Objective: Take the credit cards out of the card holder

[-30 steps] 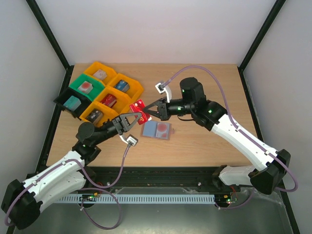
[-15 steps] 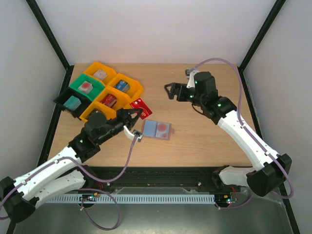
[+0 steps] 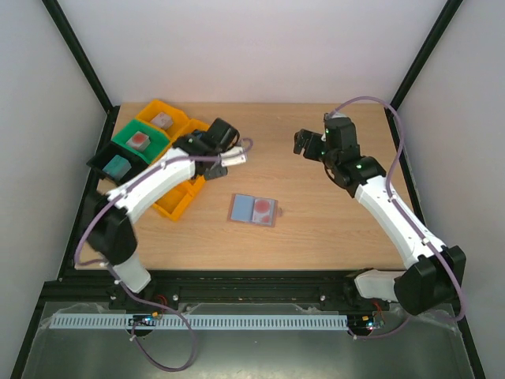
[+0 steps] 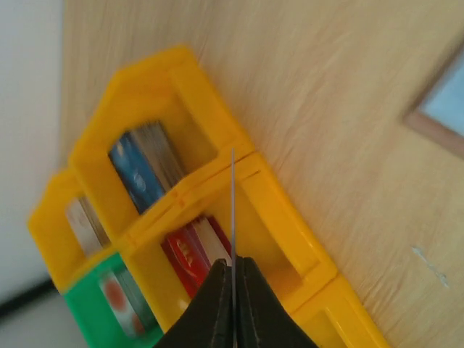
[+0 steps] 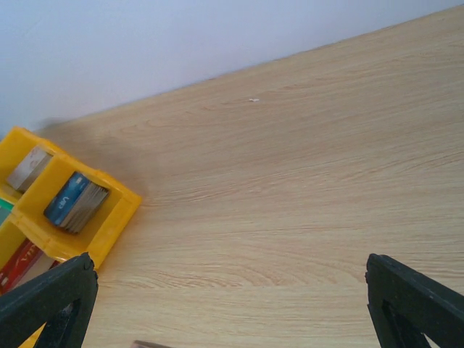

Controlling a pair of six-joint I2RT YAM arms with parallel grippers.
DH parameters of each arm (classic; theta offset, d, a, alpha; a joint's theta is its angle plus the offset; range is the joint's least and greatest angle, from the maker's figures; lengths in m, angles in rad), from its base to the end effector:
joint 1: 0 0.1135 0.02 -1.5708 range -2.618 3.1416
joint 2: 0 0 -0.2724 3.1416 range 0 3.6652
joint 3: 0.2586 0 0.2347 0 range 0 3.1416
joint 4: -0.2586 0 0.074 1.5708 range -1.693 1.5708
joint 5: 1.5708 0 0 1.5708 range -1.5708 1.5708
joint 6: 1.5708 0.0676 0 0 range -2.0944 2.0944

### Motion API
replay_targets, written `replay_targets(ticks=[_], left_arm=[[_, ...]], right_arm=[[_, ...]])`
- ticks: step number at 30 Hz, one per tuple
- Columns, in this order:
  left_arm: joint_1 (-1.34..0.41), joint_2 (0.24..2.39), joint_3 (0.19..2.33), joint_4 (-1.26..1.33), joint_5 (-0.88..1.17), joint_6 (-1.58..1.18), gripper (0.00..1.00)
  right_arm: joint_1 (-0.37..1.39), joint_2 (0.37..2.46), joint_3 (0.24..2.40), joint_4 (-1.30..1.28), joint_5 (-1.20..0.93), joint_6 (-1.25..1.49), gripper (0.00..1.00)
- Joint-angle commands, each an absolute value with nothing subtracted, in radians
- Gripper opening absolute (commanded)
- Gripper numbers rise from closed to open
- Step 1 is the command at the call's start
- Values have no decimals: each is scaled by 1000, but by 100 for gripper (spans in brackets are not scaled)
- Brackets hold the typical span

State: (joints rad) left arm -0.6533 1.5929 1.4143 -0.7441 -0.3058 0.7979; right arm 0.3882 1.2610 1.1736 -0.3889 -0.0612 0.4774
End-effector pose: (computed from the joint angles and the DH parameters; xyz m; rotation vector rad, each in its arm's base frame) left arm 0.2852 -0.1927 0.2942 1.5514 1.9426 0.4418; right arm 0.2705 0.1151 0.3481 0.0545 2.0996 0.5950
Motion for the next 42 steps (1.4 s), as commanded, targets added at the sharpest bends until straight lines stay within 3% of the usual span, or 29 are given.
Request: replay_targets(ticks=[1,6,12,22,42], left_arm=[[-525,1787,1677,-967,-414,471,2],[-412,1988,1832,-962,-469,381,2],[-321,2056,1899,-1021,-480,344,2],[-281,2076,1820,-925,-506,330,2],[-258,2051,1634,-730,-572,387,2]], right_arm=[[370,1311,1198,-348,-62,438,99],[351,1368,1232,-349,-83,426,99],[333,1427,1273,-337,-98,437,99],[329,1531,1370,-356,-155,432,99],[323,1486,1329,-351,-166,434,99]])
